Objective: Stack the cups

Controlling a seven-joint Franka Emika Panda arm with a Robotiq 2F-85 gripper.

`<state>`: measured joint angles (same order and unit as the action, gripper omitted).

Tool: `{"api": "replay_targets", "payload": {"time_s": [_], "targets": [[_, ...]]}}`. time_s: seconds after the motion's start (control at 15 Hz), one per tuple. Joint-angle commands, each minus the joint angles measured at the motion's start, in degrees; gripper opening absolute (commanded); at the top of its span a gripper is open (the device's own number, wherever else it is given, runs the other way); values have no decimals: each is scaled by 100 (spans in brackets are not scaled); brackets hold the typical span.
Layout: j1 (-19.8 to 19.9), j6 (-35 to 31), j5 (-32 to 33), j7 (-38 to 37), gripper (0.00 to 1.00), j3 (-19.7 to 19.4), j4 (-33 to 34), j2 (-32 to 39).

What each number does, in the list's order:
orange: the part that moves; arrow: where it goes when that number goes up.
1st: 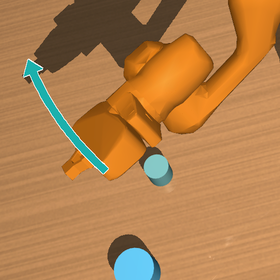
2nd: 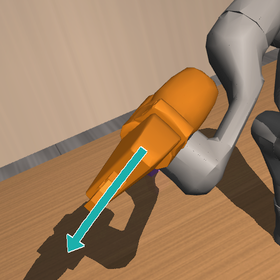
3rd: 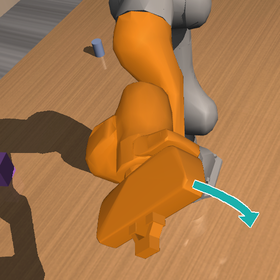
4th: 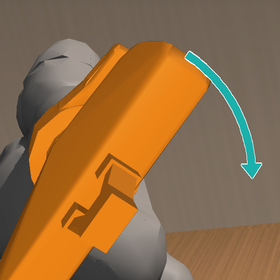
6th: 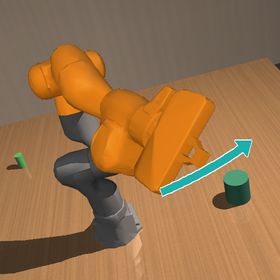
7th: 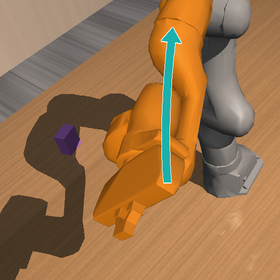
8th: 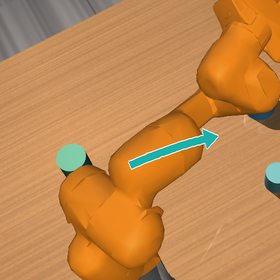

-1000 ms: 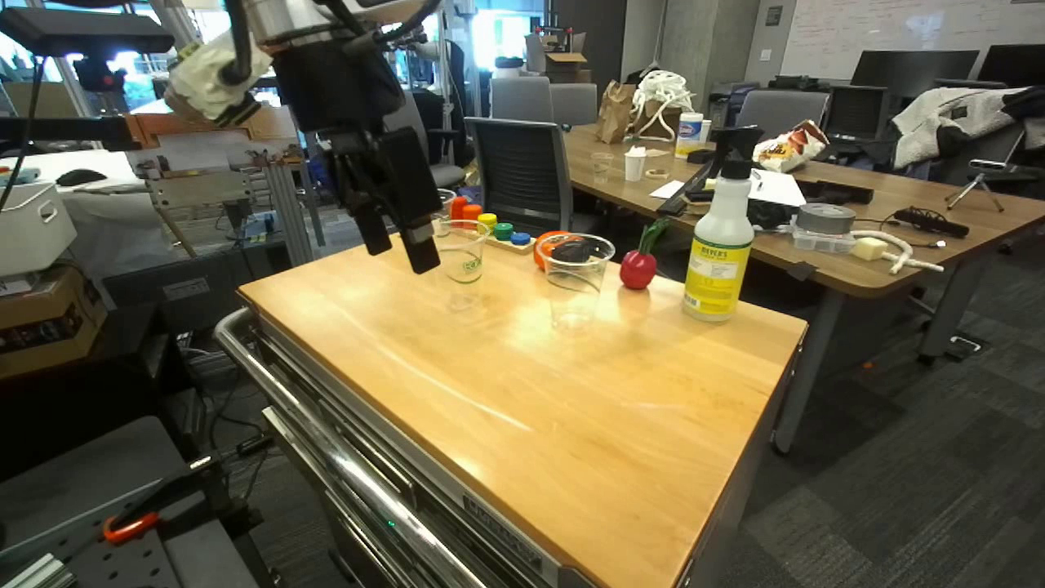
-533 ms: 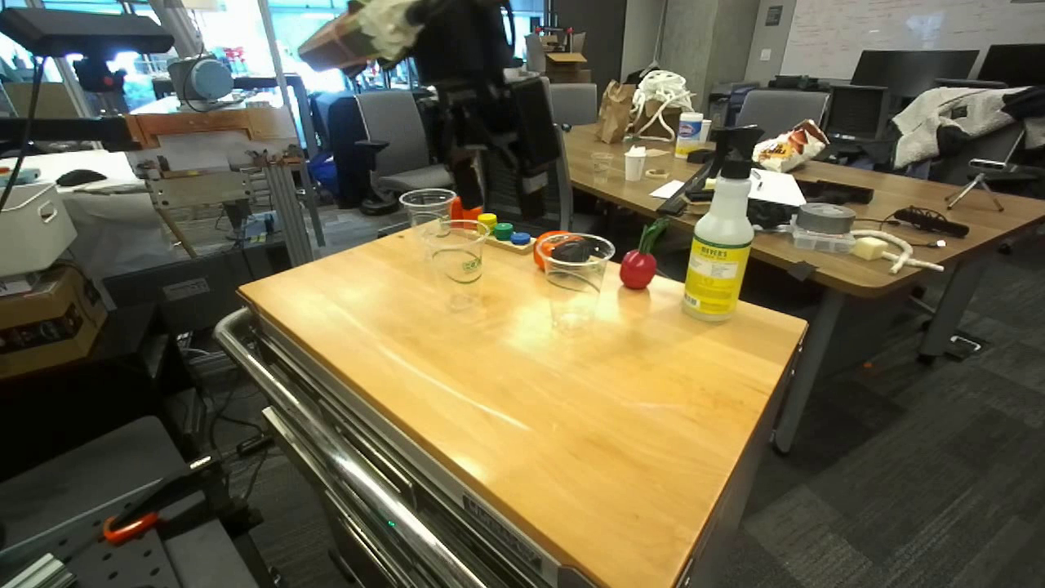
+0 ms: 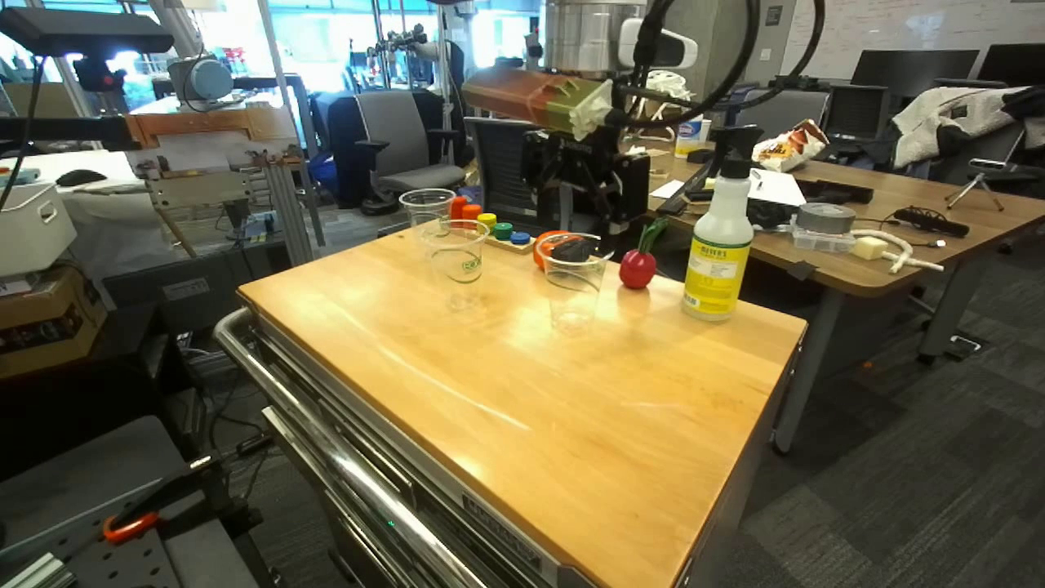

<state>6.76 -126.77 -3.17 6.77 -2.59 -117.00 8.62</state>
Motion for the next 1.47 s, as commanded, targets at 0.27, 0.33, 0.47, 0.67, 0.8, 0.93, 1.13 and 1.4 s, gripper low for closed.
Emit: {"api": "replay_targets", "payload": {"time_s": [0.27,0.33,0.47,0.67,0.8,0.93,1.13,1.4], "targets": [[-121,1022,415,7,66,-39,1573,1191],[-115,1058,438,33,58,-34,1647,1249],[-96,1101,436,80,42,-22,1721,1312],[-65,1136,389,163,19,-1,1748,1359],[-66,1156,405,211,7,1,1689,1369],[-67,1195,420,237,3,-4,1633,1372],[-42,1330,359,187,4,-21,1614,1224],[26,1677,240,-29,5,-98,1650,885]]}}
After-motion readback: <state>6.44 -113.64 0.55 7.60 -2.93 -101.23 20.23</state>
